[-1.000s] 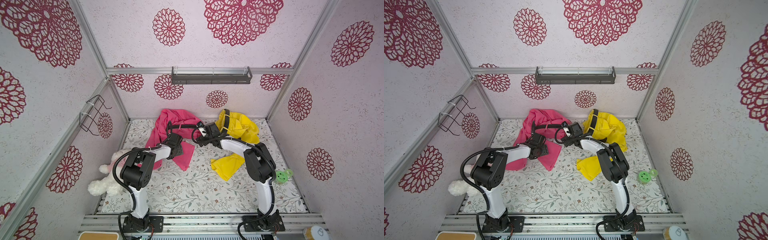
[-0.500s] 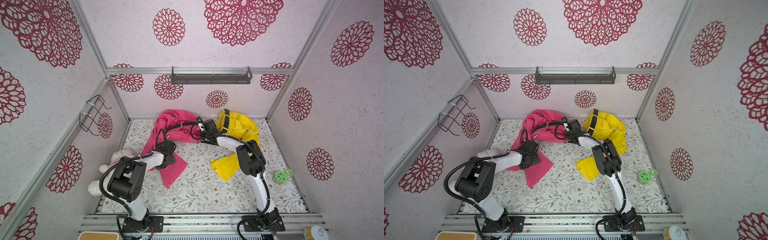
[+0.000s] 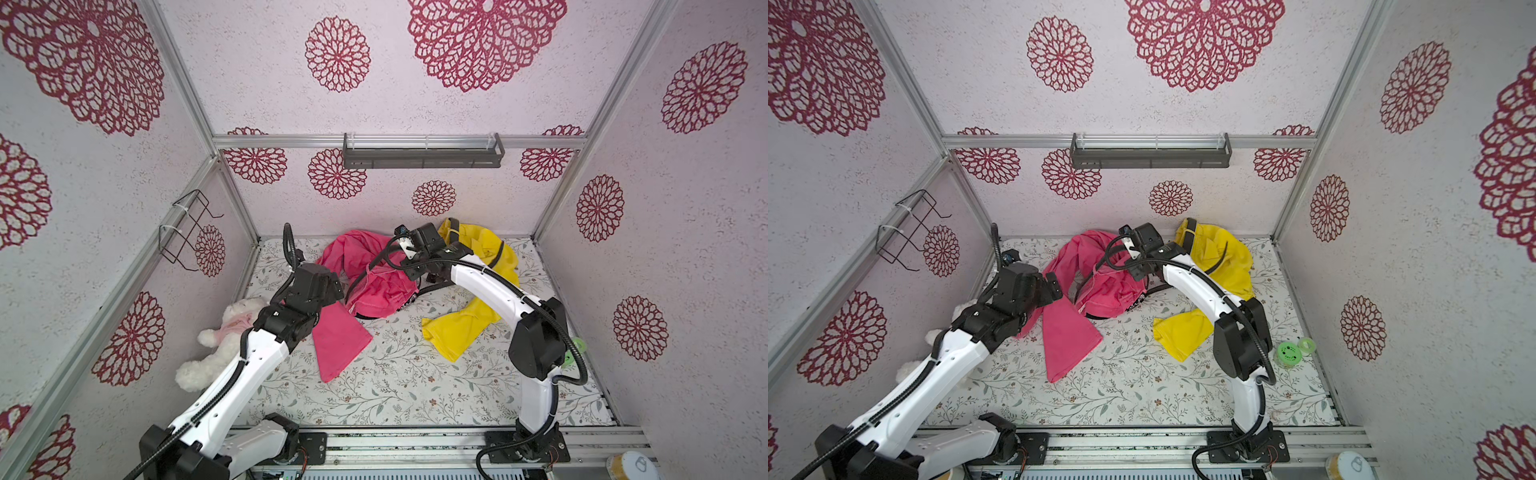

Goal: Remove the belt from the trousers
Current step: Adjust the trousers at the center of the board.

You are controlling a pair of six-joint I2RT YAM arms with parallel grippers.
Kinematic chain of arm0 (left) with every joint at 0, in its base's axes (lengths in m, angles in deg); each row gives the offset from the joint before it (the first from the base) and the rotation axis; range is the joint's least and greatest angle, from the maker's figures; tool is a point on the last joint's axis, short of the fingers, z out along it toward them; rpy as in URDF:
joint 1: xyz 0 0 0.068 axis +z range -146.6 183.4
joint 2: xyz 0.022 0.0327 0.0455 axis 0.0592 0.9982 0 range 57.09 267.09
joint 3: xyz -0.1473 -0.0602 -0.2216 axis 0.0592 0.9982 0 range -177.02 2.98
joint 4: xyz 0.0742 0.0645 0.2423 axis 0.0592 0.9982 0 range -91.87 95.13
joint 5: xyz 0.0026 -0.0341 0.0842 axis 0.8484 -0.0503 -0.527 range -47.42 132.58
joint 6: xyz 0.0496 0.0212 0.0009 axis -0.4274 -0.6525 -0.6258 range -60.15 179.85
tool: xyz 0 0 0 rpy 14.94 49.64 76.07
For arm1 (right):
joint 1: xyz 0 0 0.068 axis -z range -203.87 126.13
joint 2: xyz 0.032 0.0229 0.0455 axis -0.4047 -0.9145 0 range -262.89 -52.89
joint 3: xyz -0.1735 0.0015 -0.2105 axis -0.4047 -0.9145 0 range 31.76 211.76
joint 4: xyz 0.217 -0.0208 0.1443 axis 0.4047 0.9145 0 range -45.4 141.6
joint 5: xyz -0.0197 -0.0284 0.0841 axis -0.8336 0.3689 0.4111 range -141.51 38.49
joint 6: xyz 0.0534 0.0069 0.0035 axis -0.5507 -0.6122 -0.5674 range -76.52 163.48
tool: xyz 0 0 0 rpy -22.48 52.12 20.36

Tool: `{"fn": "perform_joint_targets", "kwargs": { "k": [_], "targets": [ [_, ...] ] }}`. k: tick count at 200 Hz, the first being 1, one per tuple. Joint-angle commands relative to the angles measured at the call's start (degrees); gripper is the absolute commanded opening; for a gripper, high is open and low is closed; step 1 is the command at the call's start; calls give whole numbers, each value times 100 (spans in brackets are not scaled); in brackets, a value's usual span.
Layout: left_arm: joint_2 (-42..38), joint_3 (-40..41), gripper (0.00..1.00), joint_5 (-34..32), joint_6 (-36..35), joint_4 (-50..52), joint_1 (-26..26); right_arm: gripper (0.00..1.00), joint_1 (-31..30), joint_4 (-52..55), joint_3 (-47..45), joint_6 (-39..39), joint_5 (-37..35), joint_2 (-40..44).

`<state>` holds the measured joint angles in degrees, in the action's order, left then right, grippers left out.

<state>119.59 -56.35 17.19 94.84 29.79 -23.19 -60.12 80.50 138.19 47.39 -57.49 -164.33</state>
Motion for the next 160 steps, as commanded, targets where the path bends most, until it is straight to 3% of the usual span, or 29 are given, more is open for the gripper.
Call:
{"fn": "perform_joint_targets", "kwargs": {
  "k": [1,34,69,111,139,160],
  "targets": [
    [-303,361,97,692,-508,-420,-316,0,-118,757,447,-600,35,386],
    [-372,774,97,1202,-329,-567,-577,0,-171,989,615,-996,165,579],
    [-134,1111,97,913,58,-787,-636,0,-353,1005,511,-1266,281,920],
    [438,1196,97,833,-92,-1242,-635,0,-512,1106,301,-1543,391,1456],
    [737,1110,100,355,-124,-1151,-604,0,-611,1316,100,-1739,411,1924],
    [540,842,59,362,-124,-865,-536,0,-638,1453,-218,-1978,522,2350]
  ]
}}
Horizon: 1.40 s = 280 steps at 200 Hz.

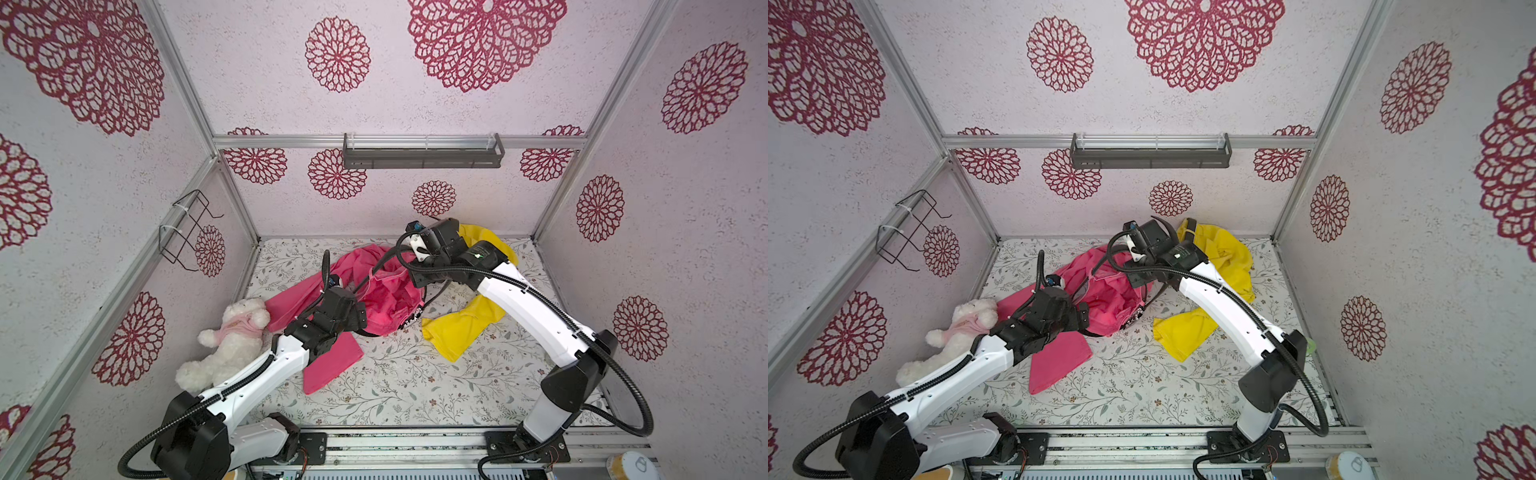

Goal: Remove the belt from the trousers
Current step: Adjust the trousers at the center of the board.

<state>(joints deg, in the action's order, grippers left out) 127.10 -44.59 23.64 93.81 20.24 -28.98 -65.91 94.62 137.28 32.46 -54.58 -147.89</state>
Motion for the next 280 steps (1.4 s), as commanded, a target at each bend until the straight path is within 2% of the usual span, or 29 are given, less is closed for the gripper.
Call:
{"fn": "perform_joint_targets", "kwargs": {
  "k": [1,16,26,31,52,71,86,110,125,138,151,169,193,215,242,280],
  "targets": [
    [-236,-355,58,-280,-25,113,41,0,-63,51,-140,-500,239,722],
    [-583,-725,22,-204,-151,486,42,0,-97,210,-386,-698,362,1003],
    [-751,-1133,5,-146,-361,932,45,0,-128,352,-552,-861,415,1192],
    [-781,-1407,0,-153,-449,1313,43,0,-136,418,-652,-932,455,1290],
    [-429,-2725,0,-213,-643,3138,51,0,-129,637,-1221,-1126,470,1644],
    [308,-3495,0,212,-829,4286,72,0,-15,560,-1905,-1016,520,1681],
    [879,-3597,0,571,-955,4437,71,0,138,120,-2532,-885,653,1556],
    [1624,-3618,0,917,-1014,3823,151,0,486,-990,-3558,-703,960,1169],
    [2061,-3696,0,1428,-939,3342,349,19,672,-1629,-4070,-508,1261,954],
    [2498,-3864,0,1829,-878,3111,474,44,693,-1925,-4348,-288,1147,959],
    [2918,-4071,0,1945,-894,3073,513,57,579,-2152,-4624,109,895,1286],
    [3356,-4388,0,2050,-938,3234,507,72,300,-2435,-5071,398,542,2186],
    [3394,-4454,0,2182,-876,3186,512,80,-167,-2487,-5313,455,538,3089],
    [3279,-4467,0,2132,-853,3139,513,82,-975,-2767,-5545,503,256,3313],
    [3196,-4467,0,2210,-792,3111,522,85,-1760,-3413,-5804,940,-168,2795],
    [3122,-4447,0,2220,-734,3147,523,95,-1773,-4230,-5821,1413,-483,1704]
  ]
}}
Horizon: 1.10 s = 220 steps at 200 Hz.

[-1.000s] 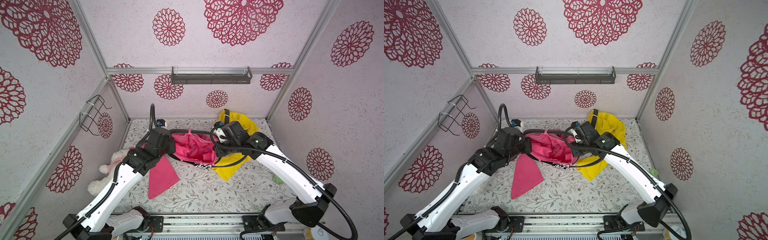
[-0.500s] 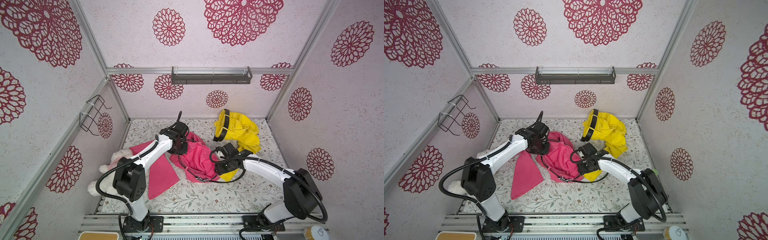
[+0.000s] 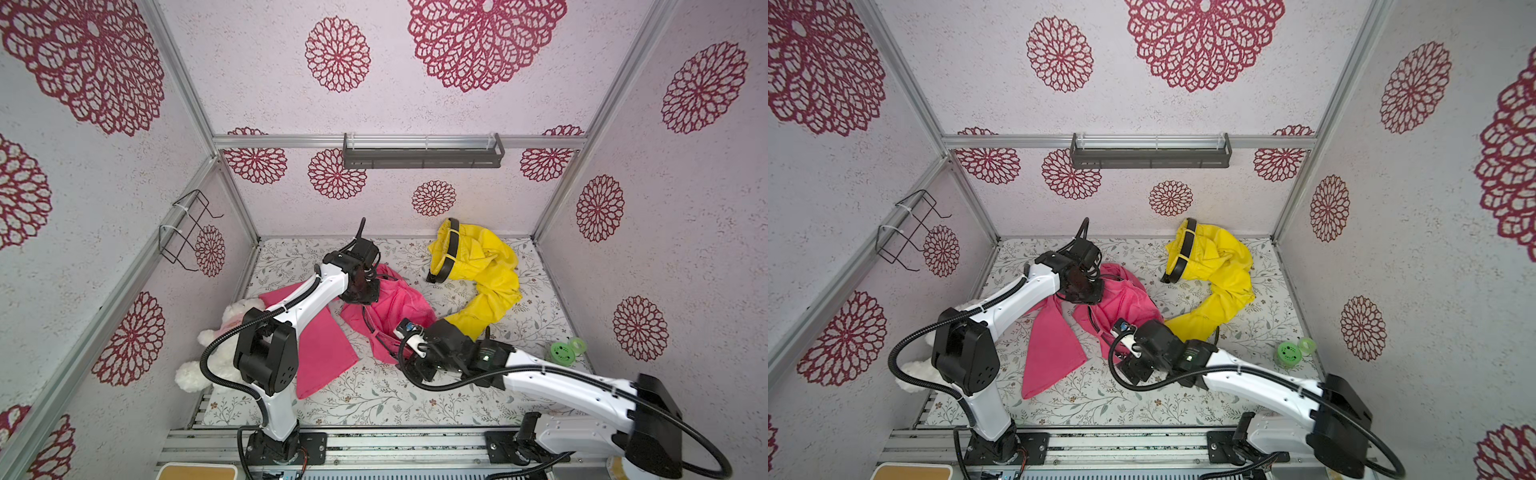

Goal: Remove the belt from the trousers
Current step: Adjust the trousers at the center of the board.

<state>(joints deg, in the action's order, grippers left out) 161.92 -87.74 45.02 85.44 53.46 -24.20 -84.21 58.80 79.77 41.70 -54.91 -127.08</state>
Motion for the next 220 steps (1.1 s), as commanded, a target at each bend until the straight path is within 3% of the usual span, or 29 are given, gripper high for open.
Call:
{"fn": "perform_joint_targets", "kwargs": {
  "k": [1,29,53,115,121,133,140,143,198,220],
  "targets": [
    [-359,-127,0,82,108,-174,44,95,66,-665,-80,496,-451,-408],
    [-442,-39,0,107,197,-283,41,94,230,-986,-55,569,-476,-1077],
    [-465,-15,0,115,244,-322,33,82,354,-1247,-91,527,-319,-1277],
    [-603,41,0,65,234,-326,41,24,450,-1456,35,596,-133,-1475],
    [-642,37,17,-27,203,-278,57,18,459,-1359,90,617,-90,-1401],
    [-808,22,71,-175,220,-131,135,8,473,-1069,240,663,-4,-1190],
    [-993,32,87,-238,303,-86,234,3,492,-853,362,677,73,-1008],
    [-1097,49,99,-252,321,-90,276,1,505,-762,427,677,111,-927],
    [-3225,199,97,-1152,223,84,846,0,754,1289,2205,619,869,-94],
    [-3829,854,97,-556,77,-150,807,0,802,1901,3003,609,1009,-100]
  ]
}}
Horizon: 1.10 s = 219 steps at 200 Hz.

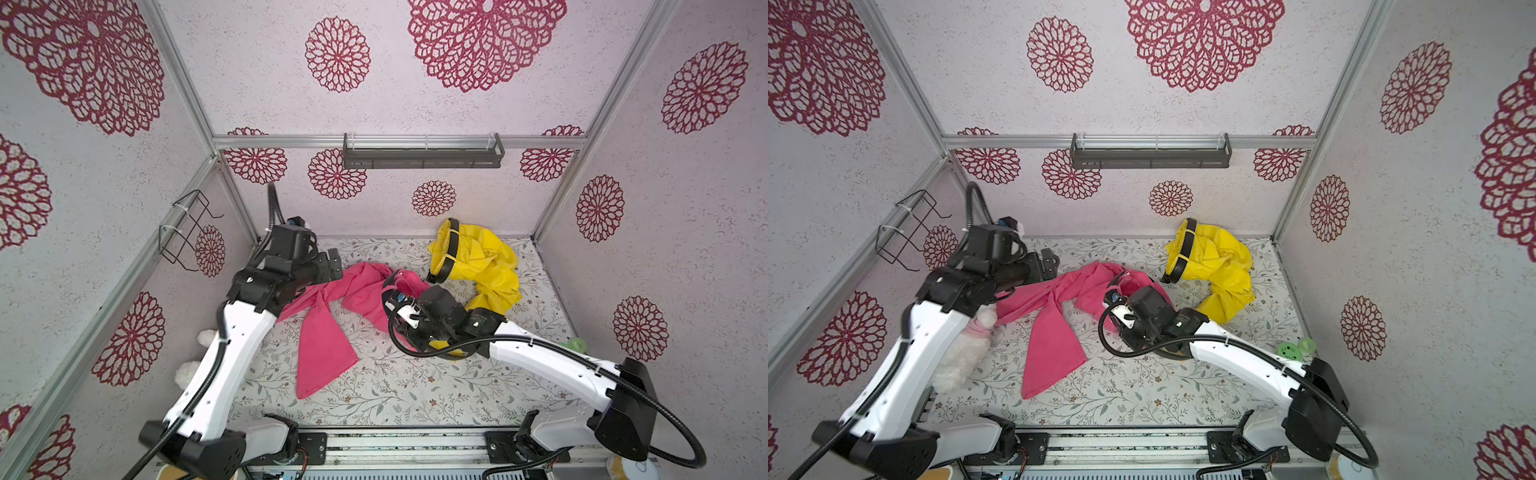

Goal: Remove the belt from the trousers
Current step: Adjust the trousers at the center of the board.

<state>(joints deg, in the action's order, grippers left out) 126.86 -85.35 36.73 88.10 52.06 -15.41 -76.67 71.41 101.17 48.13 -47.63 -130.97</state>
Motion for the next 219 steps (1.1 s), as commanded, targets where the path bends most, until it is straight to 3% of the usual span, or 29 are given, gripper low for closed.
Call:
{"fn": "perform_joint_targets", "kwargs": {
  "k": [1,18,35,59,72,101,121,147,166,189,198,219],
  "targets": [
    [-350,664,98,301,-193,-34,-80,0,49,667,899,-38,285,283],
    [-742,1441,97,419,-189,-308,-249,0,53,990,1592,-93,377,234],
    [-1107,1974,97,129,-51,-335,-303,0,44,1260,2365,-201,706,129],
    [-1571,2155,97,-260,7,-260,-298,0,-136,1692,3372,-333,1317,-78],
    [-1671,2119,97,-366,-68,-220,-299,0,-194,1806,3462,-387,1631,-34],
    [-1450,2113,97,-228,-265,-228,-292,0,-11,1375,1981,-570,1974,577],
    [-1229,2380,97,1,-320,-549,-306,0,664,785,345,-1122,2403,968],
    [-815,2769,97,363,-297,-1203,-409,0,1560,269,-1526,-1875,2334,1093],
    [-319,2943,97,575,-294,-1764,-687,0,1791,59,-2178,-2148,2129,866],
    [519,3066,97,976,-229,-2599,-1120,0,1890,314,-2285,-2214,1474,389],
    [872,3054,97,1168,-210,-2898,-1295,5,1922,463,-2216,-2205,1307,214],
    [1485,2877,97,1354,-287,-3313,-1650,30,1986,673,-2143,-2206,1011,57]
  ]
}}
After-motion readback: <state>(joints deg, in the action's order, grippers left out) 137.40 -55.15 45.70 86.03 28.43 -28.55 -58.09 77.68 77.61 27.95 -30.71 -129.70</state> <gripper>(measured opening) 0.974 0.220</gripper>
